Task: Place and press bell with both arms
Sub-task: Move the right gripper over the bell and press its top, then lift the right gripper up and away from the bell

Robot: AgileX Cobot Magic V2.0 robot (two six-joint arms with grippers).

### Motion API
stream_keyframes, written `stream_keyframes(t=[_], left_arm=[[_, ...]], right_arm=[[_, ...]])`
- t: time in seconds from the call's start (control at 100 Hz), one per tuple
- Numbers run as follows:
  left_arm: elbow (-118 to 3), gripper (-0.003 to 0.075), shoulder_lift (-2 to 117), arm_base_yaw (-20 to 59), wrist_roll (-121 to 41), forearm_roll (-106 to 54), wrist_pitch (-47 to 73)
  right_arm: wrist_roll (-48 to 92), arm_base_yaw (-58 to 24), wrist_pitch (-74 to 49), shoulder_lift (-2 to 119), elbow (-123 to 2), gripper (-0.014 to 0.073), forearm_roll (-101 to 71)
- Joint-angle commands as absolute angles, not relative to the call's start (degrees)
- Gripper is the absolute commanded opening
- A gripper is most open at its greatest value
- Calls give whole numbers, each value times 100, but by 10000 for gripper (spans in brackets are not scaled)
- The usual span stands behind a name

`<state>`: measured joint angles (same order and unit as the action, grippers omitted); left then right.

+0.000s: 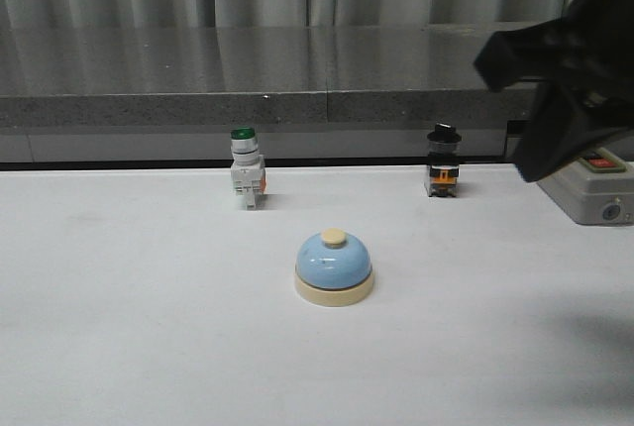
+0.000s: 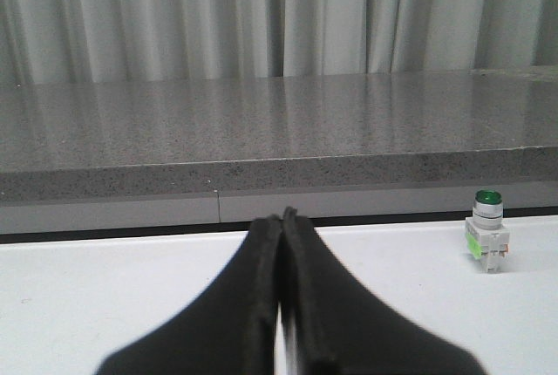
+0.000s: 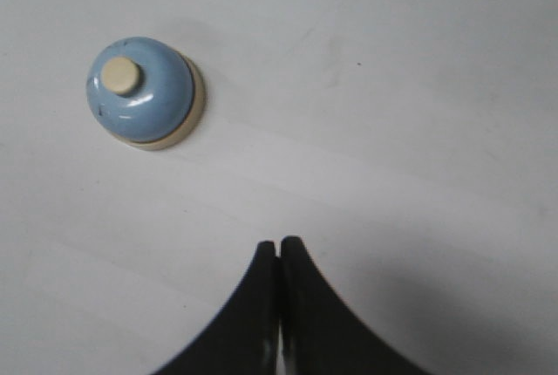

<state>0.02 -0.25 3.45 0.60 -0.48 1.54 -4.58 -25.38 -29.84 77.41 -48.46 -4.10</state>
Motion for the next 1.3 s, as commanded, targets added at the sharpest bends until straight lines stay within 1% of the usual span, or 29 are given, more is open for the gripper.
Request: stream_keyframes(t=[0.0,0.39,0.65,1.29], left_arm=[[250,-20,-199,339,119,-46,-366],[250,-20,-199,339,119,-46,-366],[250,-20,-199,339,119,-46,-366],[250,-20,-199,339,119,-46,-366]], right_arm=[[-415,-2671,-2676,7962,-5302,-60,-462],[-415,-3190,-2807,9405,-6645,-60,-462],[-415,-3373,-3019,10096,-7238,-60,-462],[-415,-3520,-3092,10639,-7378,-60,-462]])
